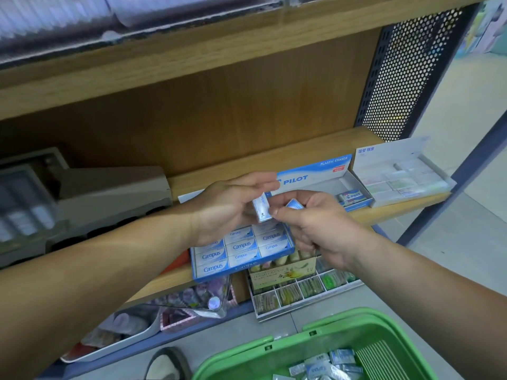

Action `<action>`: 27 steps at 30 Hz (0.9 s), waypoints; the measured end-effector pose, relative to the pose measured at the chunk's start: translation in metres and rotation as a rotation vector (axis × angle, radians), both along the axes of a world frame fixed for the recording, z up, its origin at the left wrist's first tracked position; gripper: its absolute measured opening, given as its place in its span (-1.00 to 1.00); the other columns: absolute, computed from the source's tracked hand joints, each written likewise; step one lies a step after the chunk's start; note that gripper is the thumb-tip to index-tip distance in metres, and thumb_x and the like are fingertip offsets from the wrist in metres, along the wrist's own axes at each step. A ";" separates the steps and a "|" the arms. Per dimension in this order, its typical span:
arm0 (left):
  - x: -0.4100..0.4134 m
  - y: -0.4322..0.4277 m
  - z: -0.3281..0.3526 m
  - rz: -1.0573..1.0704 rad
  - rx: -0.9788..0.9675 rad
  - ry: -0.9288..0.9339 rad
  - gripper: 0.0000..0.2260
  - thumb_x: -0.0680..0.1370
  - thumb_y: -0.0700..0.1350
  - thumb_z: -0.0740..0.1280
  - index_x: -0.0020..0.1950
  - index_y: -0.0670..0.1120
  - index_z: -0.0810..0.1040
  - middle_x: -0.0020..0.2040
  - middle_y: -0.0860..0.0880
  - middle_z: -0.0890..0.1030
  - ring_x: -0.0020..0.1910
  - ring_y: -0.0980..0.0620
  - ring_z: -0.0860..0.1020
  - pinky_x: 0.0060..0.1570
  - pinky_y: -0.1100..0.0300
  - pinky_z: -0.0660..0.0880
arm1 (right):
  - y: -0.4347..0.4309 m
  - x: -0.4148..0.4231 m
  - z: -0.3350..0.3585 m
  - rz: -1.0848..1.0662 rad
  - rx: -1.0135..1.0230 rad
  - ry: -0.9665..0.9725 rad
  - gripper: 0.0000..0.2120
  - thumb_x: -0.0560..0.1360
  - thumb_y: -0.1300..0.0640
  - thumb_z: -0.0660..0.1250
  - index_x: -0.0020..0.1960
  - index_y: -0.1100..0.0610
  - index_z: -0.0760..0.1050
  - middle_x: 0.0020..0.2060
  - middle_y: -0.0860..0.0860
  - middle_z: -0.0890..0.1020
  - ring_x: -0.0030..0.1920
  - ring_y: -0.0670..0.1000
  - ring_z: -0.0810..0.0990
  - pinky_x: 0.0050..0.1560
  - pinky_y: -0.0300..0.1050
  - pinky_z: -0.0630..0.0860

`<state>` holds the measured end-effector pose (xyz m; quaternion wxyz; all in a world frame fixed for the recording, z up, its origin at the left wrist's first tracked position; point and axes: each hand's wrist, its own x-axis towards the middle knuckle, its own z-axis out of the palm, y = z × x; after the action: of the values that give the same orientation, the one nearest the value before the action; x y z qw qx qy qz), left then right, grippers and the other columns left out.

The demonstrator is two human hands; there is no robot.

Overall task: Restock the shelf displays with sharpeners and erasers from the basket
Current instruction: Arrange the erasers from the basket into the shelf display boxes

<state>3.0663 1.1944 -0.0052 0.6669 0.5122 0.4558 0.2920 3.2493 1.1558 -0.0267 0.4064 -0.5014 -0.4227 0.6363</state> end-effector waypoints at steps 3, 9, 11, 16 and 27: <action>-0.010 -0.004 0.007 -0.079 0.209 0.341 -0.79 0.69 -0.19 0.28 0.25 -0.05 0.65 0.19 -0.09 0.68 -0.04 0.05 0.65 0.08 0.13 0.61 | 0.003 0.001 0.002 -0.053 0.025 -0.062 -0.93 0.54 0.25 0.44 0.02 0.15 0.62 -0.61 -0.08 0.43 -0.59 -0.04 0.16 -0.48 -0.21 0.11; -0.036 -0.001 0.010 0.026 0.434 0.608 -0.88 0.49 -0.21 0.55 0.00 -0.06 0.73 -0.17 0.06 0.72 -0.22 0.22 0.62 -0.13 0.33 0.54 | 0.007 -0.004 0.002 -0.079 0.039 -0.199 -0.96 0.57 0.17 0.44 -0.01 0.13 0.64 -0.51 -0.09 0.55 -0.68 -0.15 0.27 -0.58 -0.28 0.20; -0.042 0.001 0.000 0.133 0.475 0.745 -0.89 0.47 -0.17 0.57 -0.03 -0.04 0.74 -0.18 0.07 0.72 -0.19 0.16 0.66 -0.07 0.22 0.58 | 0.008 -0.001 0.001 -0.070 0.000 -0.213 -0.93 0.60 0.15 0.38 -0.02 0.12 0.63 -0.29 0.00 0.64 -0.67 -0.20 0.36 -0.62 -0.34 0.24; -0.048 -0.002 -0.019 0.117 0.428 0.901 -0.93 0.51 -0.10 0.54 -0.03 -0.01 0.71 -0.15 0.09 0.71 -0.17 0.19 0.66 -0.07 0.25 0.61 | 0.013 0.011 -0.012 0.022 -0.007 -0.319 -0.80 0.56 0.20 0.30 0.09 -0.02 0.62 -0.15 0.07 0.68 -0.44 -0.01 0.41 -0.52 -0.24 0.25; -0.040 -0.001 -0.022 -0.140 0.517 1.093 -0.85 0.64 -0.18 0.32 0.00 -0.16 0.69 0.04 -0.06 0.66 0.03 -0.01 0.59 0.14 0.09 0.55 | 0.010 0.019 -0.022 0.074 0.123 -0.314 -0.72 0.63 0.31 0.29 0.24 0.00 0.54 0.06 -0.10 0.72 -0.31 0.02 0.61 -0.39 -0.10 0.50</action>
<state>3.0268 1.1937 -0.0274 0.2078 0.7620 0.6118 0.0436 3.2679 1.1660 -0.0487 0.3418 -0.5528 -0.5373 0.5375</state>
